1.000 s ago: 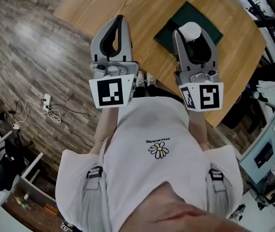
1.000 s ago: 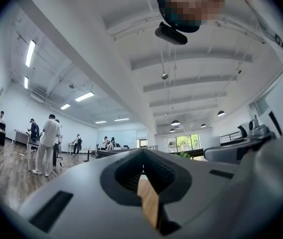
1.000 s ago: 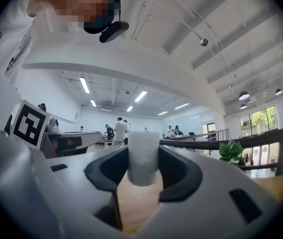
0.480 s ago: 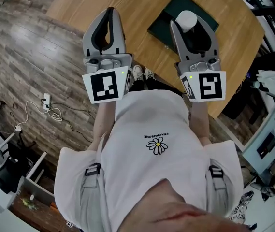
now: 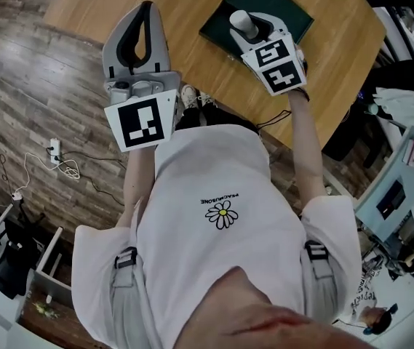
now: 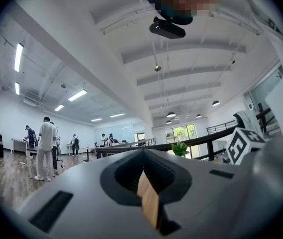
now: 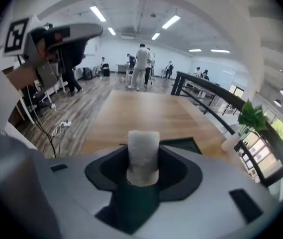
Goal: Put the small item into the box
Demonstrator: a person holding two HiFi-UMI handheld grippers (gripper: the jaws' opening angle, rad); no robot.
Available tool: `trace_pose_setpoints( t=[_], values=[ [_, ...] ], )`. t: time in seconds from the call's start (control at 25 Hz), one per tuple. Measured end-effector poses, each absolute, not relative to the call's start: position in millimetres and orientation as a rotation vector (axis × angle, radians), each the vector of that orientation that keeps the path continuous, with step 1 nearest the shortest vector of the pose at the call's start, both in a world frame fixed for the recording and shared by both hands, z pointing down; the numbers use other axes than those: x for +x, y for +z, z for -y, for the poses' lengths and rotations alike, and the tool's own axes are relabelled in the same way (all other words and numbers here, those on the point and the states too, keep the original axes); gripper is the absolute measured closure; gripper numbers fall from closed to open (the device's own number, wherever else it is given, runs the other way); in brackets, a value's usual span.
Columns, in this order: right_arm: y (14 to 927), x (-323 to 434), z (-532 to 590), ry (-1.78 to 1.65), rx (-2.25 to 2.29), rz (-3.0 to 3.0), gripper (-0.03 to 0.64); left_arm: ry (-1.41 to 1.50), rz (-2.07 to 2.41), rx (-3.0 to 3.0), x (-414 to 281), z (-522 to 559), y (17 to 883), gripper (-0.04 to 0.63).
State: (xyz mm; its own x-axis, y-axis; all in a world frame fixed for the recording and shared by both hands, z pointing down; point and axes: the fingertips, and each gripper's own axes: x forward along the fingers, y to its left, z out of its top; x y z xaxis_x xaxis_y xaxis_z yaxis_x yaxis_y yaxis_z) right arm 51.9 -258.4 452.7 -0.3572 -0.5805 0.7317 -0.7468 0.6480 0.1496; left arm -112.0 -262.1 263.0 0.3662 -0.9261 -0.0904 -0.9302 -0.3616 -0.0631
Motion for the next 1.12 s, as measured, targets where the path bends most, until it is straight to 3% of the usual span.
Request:
trace_pose_setpoints(
  t=[0.4, 1.12],
  values=[
    [573, 70, 242, 0.407, 0.759, 1.814, 0.431, -0.030, -1.701, -2.516, -104, 265, 281, 0.580],
    [610, 71, 232, 0.484, 0.685, 1.772, 0.426, -0.099, -1.739, -2.507, -108, 270, 302, 0.581]
  ],
)
